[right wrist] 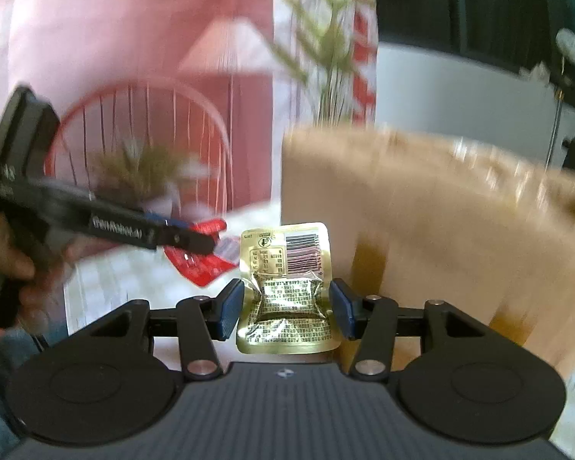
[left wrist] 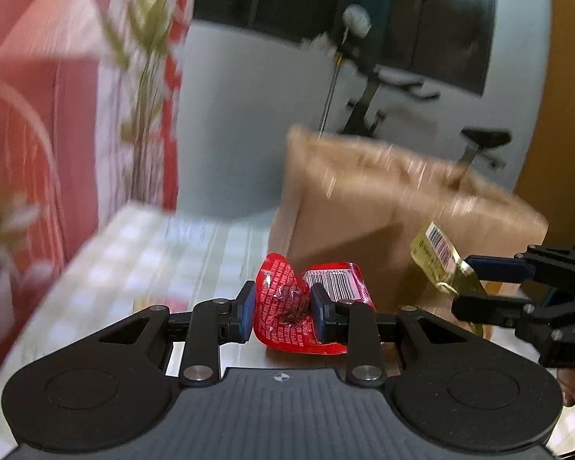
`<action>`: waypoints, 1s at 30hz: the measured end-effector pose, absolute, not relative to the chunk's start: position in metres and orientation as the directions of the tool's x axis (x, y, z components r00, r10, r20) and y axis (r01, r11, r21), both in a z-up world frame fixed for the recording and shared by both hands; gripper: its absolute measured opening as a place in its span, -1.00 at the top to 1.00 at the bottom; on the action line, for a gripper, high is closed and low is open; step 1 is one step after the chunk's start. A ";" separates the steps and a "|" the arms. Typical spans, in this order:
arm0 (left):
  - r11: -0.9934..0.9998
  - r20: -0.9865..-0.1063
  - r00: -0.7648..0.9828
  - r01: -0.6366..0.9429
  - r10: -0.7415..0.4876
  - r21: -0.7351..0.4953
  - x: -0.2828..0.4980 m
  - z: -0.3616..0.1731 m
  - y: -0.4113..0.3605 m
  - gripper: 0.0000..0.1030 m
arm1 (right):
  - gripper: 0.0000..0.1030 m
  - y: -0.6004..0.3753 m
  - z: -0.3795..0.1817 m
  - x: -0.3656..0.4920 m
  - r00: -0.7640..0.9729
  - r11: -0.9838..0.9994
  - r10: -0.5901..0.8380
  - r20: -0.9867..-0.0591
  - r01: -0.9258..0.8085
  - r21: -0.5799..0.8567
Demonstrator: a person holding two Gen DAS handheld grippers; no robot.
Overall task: Organize snacks
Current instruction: 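Carry both packs over the box and open both grippers to drop them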
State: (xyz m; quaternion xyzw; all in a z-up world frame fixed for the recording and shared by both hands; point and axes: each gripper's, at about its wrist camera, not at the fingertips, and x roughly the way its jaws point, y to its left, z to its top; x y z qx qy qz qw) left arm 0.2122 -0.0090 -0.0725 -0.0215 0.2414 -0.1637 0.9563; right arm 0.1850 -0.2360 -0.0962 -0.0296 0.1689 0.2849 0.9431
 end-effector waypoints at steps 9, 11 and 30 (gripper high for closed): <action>0.913 -0.337 0.850 0.391 -0.406 -0.114 0.255 -0.008 -0.064 0.38 | -0.01 -0.281 -0.027 0.216 0.865 0.901 0.419 -0.275 -0.434 0.007; 0.905 -0.345 0.838 0.411 -0.423 -0.112 0.269 -0.006 -0.082 0.37 | -0.01 -0.290 -0.024 0.228 0.882 0.922 0.365 -0.300 -0.387 -0.018; 0.887 -0.439 0.790 0.460 -0.428 -0.036 0.330 -0.017 -0.134 -0.71 | -0.35 -0.339 -0.045 0.279 0.879 0.976 0.206 -0.430 -0.214 0.030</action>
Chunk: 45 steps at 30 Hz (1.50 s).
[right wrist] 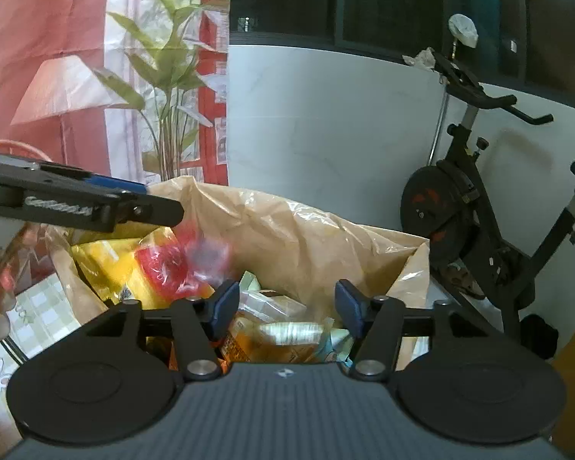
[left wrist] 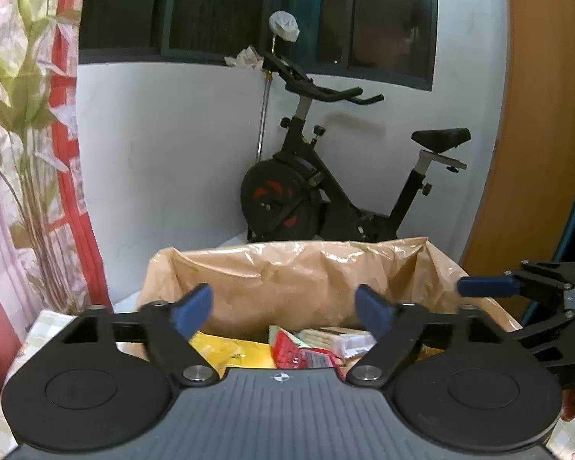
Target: Organize snacks
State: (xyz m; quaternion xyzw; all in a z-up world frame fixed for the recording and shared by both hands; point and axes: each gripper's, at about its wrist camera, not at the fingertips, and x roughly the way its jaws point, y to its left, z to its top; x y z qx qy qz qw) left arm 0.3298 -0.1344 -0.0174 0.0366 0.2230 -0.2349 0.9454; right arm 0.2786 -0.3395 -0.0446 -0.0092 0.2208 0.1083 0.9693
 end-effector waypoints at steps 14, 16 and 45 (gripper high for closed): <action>0.934 -0.425 0.839 0.354 -0.341 -0.051 0.266 0.025 -0.087 -0.89 | -0.99 -0.331 0.011 0.216 0.934 0.976 0.193 -0.300 -0.151 0.158; 0.939 -0.401 0.855 0.341 -0.329 -0.043 0.253 0.032 -0.080 -0.89 | -0.99 -0.324 0.018 0.205 0.939 0.978 0.185 -0.289 -0.145 0.153; 0.983 -0.335 0.932 0.170 -0.138 0.067 0.169 0.060 -0.049 -0.89 | -1.00 -0.277 0.040 0.134 0.957 0.983 0.117 -0.264 -0.074 0.170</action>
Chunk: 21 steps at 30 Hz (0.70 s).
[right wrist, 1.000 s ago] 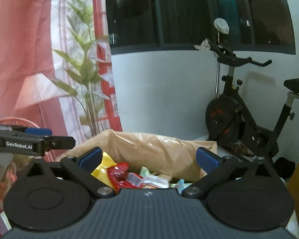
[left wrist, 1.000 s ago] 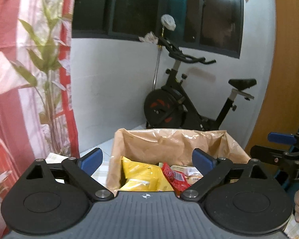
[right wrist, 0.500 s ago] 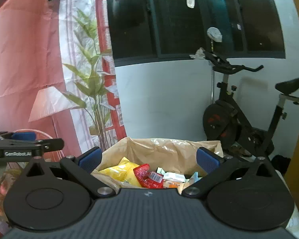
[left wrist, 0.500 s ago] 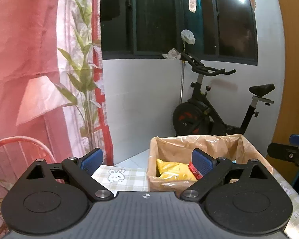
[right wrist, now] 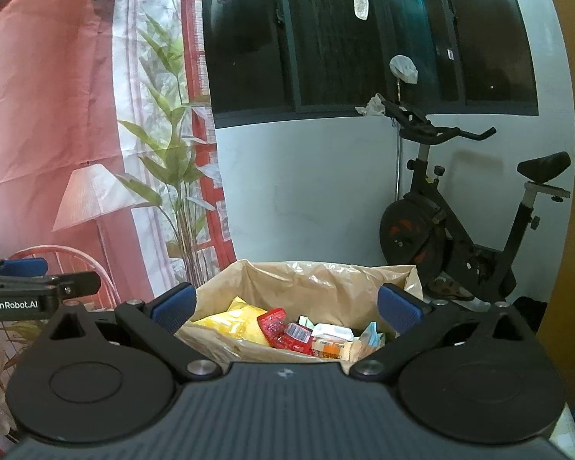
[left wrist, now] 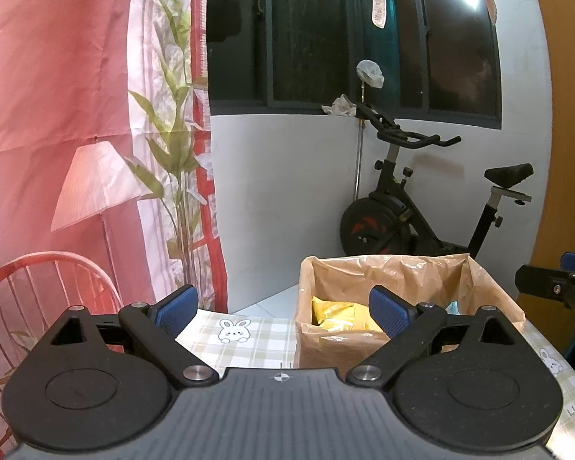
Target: Organize snacks
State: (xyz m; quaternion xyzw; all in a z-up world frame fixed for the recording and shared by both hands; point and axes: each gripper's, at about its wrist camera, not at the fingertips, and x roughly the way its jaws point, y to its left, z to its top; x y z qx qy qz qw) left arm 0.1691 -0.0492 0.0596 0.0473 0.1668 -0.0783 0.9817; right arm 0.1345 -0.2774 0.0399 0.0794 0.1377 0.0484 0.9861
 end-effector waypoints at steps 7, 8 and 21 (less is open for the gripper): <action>0.985 -0.330 0.935 0.159 -0.131 0.060 0.167 0.060 -0.047 -0.89 | -1.00 -0.278 0.040 0.133 0.959 0.983 0.118 -0.259 -0.076 0.168; 0.986 -0.330 0.935 0.159 -0.131 0.058 0.167 0.061 -0.047 -0.89 | -1.00 -0.279 0.040 0.133 0.958 0.983 0.118 -0.260 -0.075 0.167; 0.985 -0.333 0.933 0.164 -0.138 0.051 0.166 0.062 -0.047 -0.89 | -1.00 -0.278 0.040 0.133 0.958 0.983 0.118 -0.261 -0.075 0.166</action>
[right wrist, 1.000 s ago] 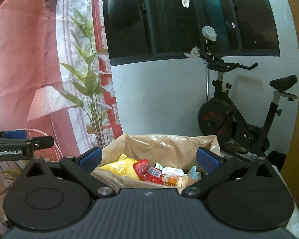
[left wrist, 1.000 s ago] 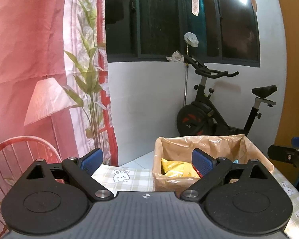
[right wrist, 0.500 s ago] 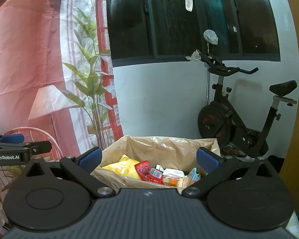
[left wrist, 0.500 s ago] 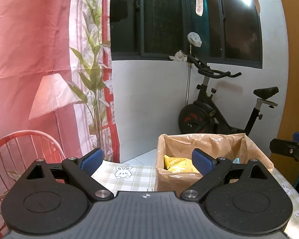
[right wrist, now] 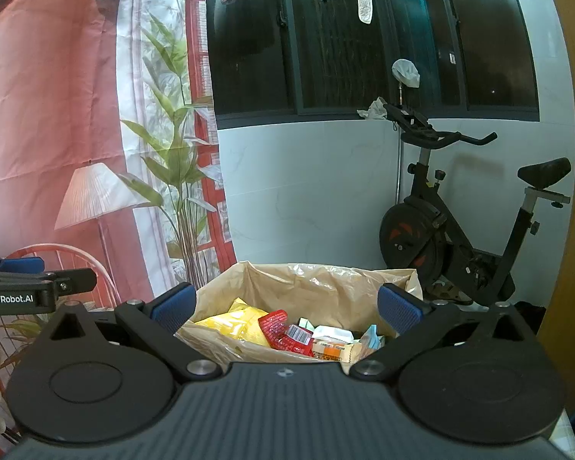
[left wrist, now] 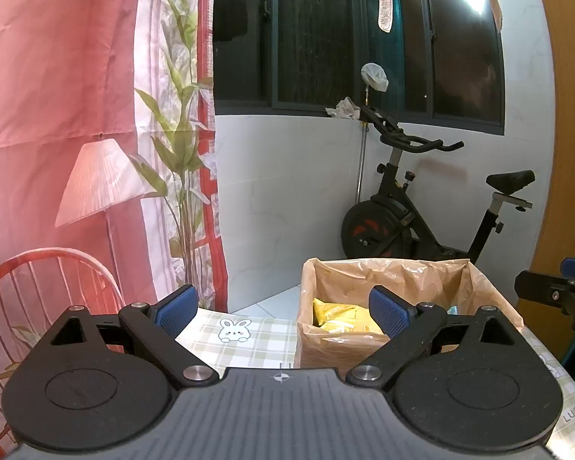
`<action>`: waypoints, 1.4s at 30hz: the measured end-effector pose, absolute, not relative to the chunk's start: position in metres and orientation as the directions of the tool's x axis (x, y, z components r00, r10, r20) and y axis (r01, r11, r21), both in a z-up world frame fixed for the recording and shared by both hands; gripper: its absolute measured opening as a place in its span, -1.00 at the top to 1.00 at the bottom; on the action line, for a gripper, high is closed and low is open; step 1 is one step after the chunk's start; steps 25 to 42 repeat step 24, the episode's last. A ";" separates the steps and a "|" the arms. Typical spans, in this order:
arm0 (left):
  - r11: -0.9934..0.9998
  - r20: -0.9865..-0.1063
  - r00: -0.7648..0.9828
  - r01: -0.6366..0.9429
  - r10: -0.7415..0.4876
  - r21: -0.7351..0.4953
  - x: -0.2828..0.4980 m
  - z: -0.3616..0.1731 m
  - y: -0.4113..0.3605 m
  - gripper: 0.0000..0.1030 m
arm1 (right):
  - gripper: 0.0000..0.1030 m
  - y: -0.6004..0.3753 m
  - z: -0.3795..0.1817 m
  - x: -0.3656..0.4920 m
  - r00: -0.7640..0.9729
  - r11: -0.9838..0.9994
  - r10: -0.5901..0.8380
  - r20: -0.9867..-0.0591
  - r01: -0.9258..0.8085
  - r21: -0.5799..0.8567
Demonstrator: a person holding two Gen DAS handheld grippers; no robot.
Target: Organize snacks
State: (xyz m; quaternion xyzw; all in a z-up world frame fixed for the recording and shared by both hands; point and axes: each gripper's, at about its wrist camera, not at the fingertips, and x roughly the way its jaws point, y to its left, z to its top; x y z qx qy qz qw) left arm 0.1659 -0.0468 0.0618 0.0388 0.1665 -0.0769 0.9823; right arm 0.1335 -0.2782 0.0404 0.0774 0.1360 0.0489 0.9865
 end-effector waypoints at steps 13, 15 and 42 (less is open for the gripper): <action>0.985 -0.335 0.932 0.165 -0.141 0.044 0.167 0.062 -0.048 -0.89 | -1.00 -0.279 0.039 0.134 0.958 0.983 0.121 -0.261 -0.080 0.162; 0.985 -0.335 0.932 0.165 -0.142 0.043 0.166 0.062 -0.048 -0.89 | -1.00 -0.279 0.039 0.134 0.958 0.984 0.121 -0.261 -0.080 0.162; 0.985 -0.342 0.928 0.168 -0.147 0.033 0.171 0.059 -0.047 -0.89 | -1.00 -0.280 0.037 0.136 0.956 0.984 0.123 -0.265 -0.083 0.158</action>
